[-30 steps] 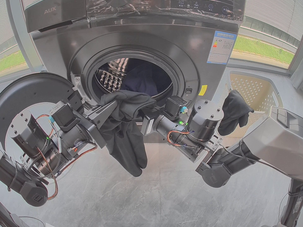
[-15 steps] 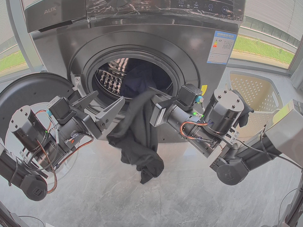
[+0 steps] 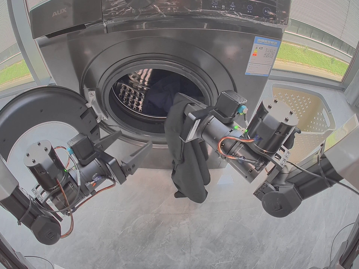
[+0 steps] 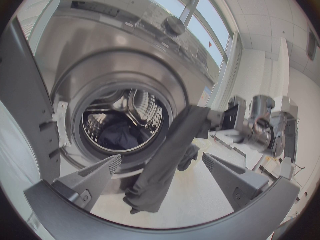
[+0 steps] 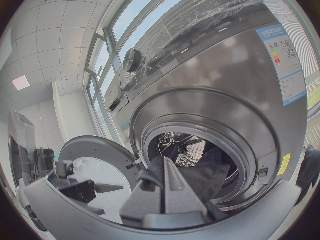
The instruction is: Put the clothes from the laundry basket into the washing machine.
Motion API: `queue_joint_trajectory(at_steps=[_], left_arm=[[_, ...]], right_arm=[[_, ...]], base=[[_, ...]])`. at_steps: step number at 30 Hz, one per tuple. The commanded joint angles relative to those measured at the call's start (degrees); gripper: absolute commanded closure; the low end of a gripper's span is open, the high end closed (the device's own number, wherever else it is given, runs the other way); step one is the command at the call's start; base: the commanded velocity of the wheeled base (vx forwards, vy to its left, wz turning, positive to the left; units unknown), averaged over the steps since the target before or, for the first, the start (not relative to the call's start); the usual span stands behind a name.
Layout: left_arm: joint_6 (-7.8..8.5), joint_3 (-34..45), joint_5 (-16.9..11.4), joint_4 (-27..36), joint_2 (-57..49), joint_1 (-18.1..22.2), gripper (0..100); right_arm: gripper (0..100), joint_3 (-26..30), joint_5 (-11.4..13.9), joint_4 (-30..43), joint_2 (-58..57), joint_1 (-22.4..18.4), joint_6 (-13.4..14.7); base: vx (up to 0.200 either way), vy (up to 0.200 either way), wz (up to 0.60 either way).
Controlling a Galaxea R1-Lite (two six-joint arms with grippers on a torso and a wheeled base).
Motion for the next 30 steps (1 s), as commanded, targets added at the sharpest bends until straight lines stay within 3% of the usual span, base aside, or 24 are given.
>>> queue_joint_trajectory(at_steps=[1, 8, 13, 19, 30], left_arm=[[0.71, 2.47, -0.79, -0.05, 4.49, -0.09, 0], [3.87, 4.4, -2.1, -0.14, 10.9, -0.44, 0], [5.19, 1.85, -2.19, -0.14, 15.03, -0.71, 0], [5.28, -1.31, -3.69, -0.14, 19.25, -1.59, 0], [5.54, -13.09, -3.77, -0.14, 28.39, -1.76, 0]], right_arm=[[100, -0.82, -0.83, 0.34, -1.35, -0.05, -0.01], [100, -1.34, -0.91, 0.86, -2.32, -0.05, -0.01], [100, -1.34, -0.91, 0.86, -2.49, -0.05, -0.1], [100, -1.43, -0.91, 1.04, -2.58, 0.13, -0.1], [100, -2.31, -0.91, 2.09, -2.32, 0.83, -0.1]], base=[[0.0, 0.0, 0.0], [0.0, 0.0, 0.0], [0.0, 0.0, 0.0], [0.0, 0.0, 0.0], [0.0, 0.0, 0.0]])
